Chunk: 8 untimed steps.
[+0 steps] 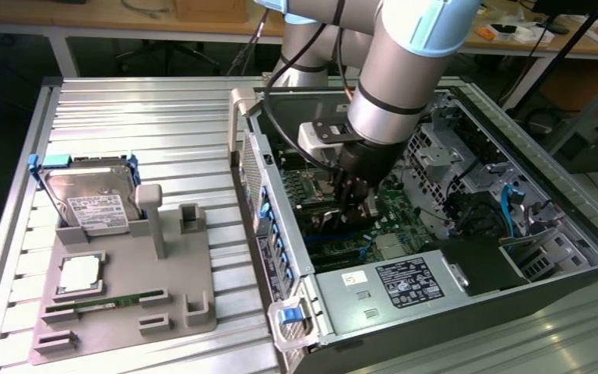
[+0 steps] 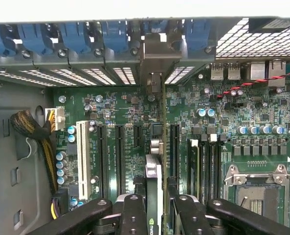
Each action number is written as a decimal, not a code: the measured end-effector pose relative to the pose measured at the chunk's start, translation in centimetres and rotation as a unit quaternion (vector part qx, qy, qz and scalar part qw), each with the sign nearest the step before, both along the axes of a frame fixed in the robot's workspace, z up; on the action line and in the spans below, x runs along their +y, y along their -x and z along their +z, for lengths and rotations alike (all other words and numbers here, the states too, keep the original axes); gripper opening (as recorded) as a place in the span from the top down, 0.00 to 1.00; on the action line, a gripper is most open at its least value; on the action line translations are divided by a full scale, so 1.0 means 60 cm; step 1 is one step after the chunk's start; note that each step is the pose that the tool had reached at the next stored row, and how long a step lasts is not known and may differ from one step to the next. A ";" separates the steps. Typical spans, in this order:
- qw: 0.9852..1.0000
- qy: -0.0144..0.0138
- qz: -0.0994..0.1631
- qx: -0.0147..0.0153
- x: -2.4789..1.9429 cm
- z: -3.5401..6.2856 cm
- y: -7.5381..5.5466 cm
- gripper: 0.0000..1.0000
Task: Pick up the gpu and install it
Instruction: 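Insert the gpu into the slot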
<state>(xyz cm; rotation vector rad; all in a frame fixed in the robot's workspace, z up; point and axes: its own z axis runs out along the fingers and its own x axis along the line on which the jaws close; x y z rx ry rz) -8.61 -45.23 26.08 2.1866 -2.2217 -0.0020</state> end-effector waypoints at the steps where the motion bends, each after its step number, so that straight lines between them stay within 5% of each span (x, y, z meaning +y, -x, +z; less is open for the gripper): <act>1: 1.000 0.000 -0.001 0.000 0.0000 -0.002 0.000 0.73; 8: 1.000 0.000 -0.003 0.000 0.0000 -0.007 0.001 0.73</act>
